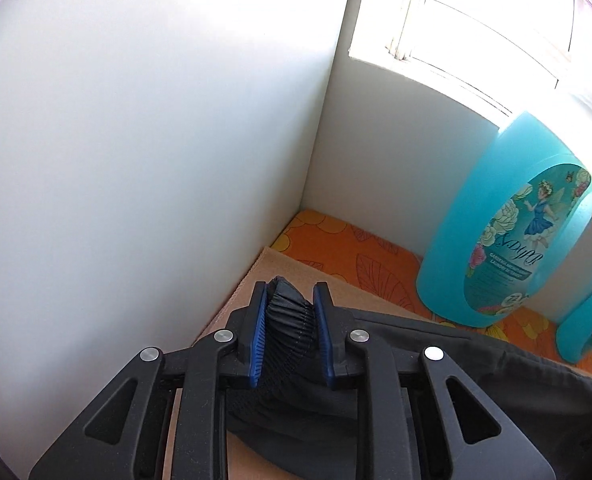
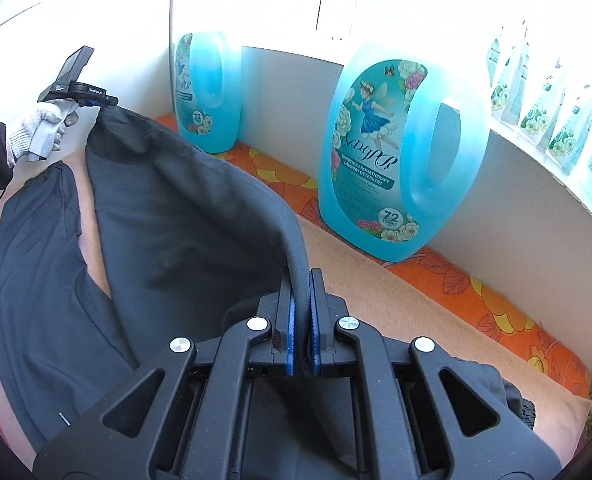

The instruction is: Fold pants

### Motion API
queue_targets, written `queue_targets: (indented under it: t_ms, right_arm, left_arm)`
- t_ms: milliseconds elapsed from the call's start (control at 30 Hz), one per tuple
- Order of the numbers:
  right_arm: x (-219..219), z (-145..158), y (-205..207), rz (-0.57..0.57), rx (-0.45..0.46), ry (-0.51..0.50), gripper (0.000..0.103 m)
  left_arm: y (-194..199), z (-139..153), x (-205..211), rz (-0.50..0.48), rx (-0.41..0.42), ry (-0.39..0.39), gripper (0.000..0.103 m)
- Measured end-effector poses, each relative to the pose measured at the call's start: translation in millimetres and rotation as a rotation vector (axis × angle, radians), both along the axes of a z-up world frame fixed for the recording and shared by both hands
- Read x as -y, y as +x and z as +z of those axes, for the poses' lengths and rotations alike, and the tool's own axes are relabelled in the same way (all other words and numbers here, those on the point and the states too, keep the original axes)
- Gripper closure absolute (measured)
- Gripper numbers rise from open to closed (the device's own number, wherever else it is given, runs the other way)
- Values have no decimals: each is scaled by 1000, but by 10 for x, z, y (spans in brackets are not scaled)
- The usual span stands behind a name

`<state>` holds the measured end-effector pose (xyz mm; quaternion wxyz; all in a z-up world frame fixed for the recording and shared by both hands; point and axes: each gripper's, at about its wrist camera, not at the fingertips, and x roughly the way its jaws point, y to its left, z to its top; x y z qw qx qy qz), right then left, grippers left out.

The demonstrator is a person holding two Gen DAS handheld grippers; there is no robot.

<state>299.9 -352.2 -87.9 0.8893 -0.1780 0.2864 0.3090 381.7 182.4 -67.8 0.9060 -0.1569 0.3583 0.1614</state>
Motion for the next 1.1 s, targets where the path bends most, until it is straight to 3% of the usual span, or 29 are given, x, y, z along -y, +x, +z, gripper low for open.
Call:
queue_targets:
  t_ms: [333,600,767,933,1100]
  right_arm:
    - [181,292,-1004,-13,55,21,97]
    - [206,80,-1790,-17,64,-2,97]
    - [277,-154,-2066,-37,22,-13,97]
    - [347,-411,-2205,-57,-34,-28,97]
    - [372,-520,-2298,-72,-43,-25,97]
  left_arm:
    - [-816,231,-50,-61,87,-21,83]
    - [-1317,-19,-55,-90,117,-42,83]
    - [-1628,-219,-102,-90,98,-53,83]
    - [-1862,-418,-61,-114,33,-2,83]
    - [-2028,-485,47,-126,-11,100,80]
